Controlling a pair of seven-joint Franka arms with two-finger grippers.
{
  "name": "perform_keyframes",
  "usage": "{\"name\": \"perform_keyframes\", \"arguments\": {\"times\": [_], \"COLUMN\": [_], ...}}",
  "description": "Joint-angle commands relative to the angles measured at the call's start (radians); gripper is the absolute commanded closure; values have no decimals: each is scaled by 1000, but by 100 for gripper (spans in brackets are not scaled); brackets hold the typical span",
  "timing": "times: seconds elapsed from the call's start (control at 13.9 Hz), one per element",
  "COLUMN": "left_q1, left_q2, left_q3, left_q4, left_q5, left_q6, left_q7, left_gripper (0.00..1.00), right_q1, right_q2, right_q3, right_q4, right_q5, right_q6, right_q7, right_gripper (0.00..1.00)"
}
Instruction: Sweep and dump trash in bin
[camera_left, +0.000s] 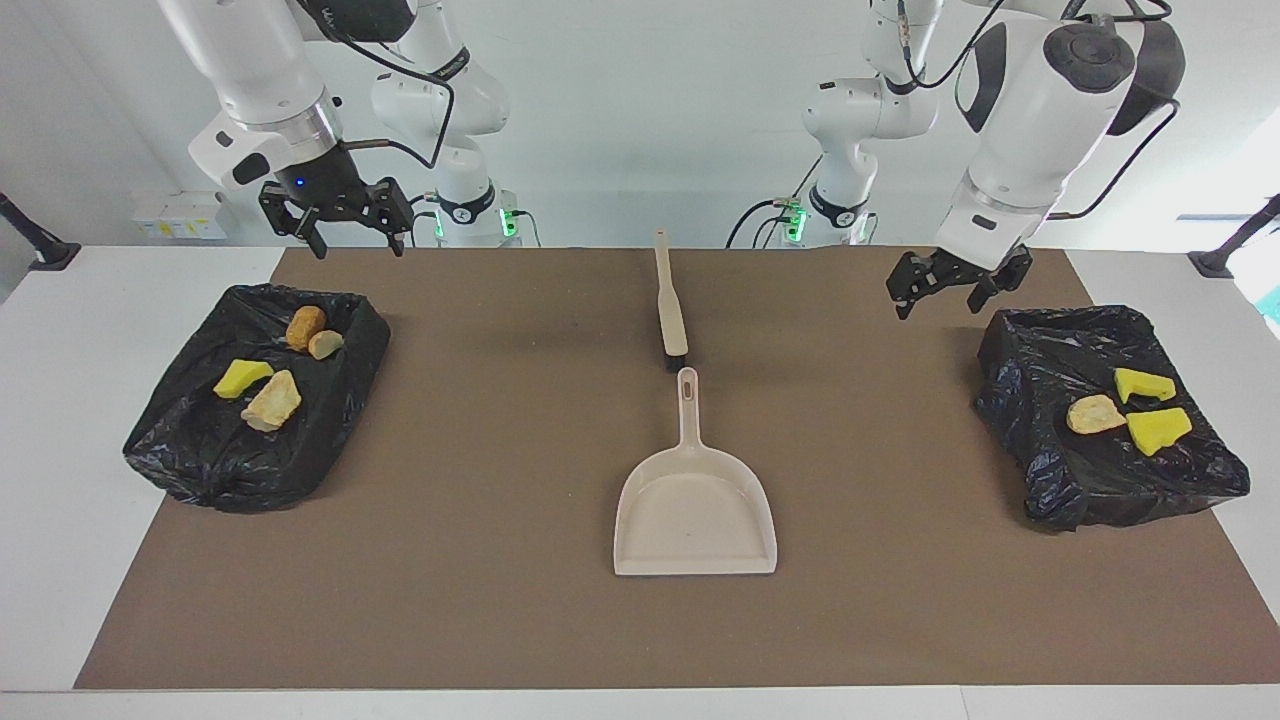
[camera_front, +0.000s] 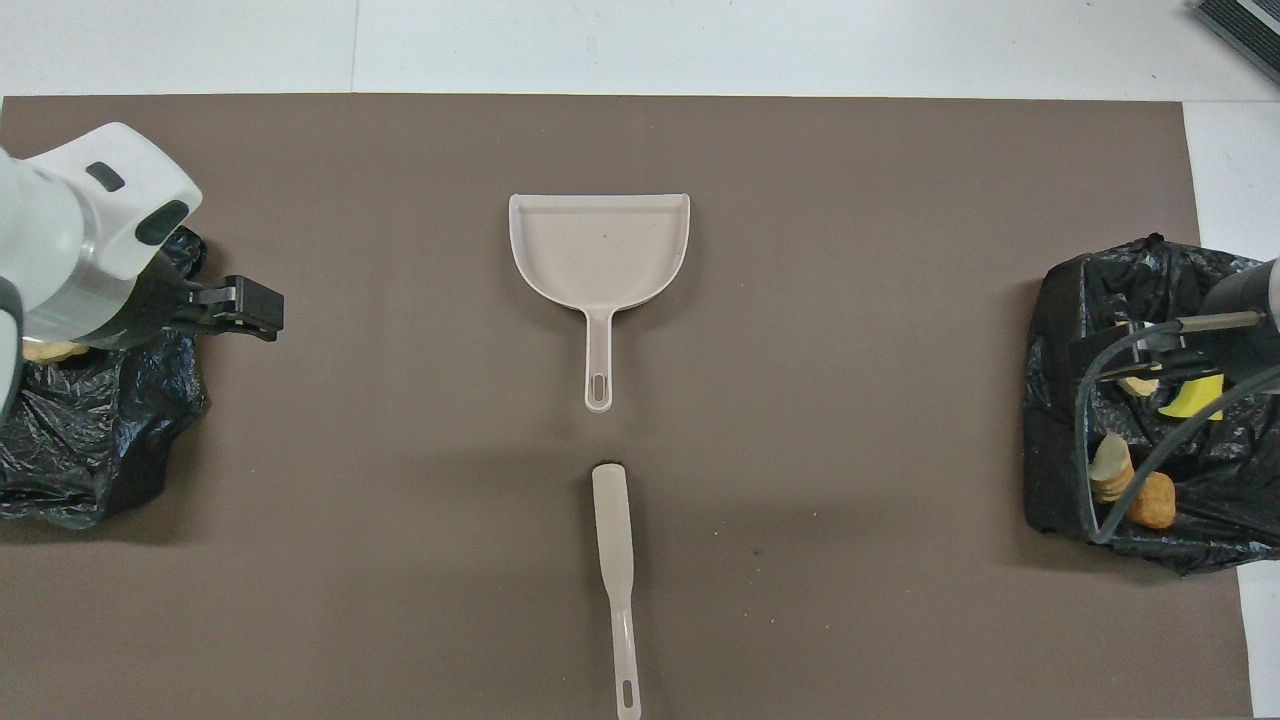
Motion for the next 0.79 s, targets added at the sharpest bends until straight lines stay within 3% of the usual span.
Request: {"name": "perform_keyframes", "arguments": {"times": [0.0,0.43,0.72], "left_q1": [36,64,119], "left_q2": [-60,-181,-207], "left_q3": [-1,14,25], "left_q4": [-14,-16,-55], "left_q5": [-22,-49,-105], "left_q6": [-47,-193,-185], "left_q7": [43,89,130], "left_gripper": [0,0,0], "right_q1": [-11,-11,-11], "right_q2": [-19,-19,-19], "right_q3": [5,5,5], "right_q4": [-20,-20,-20], "right_q5": [14,14,14], "right_q6": [13,13,13], "right_q7": [7,9,7], "right_gripper": [0,0,0]}}
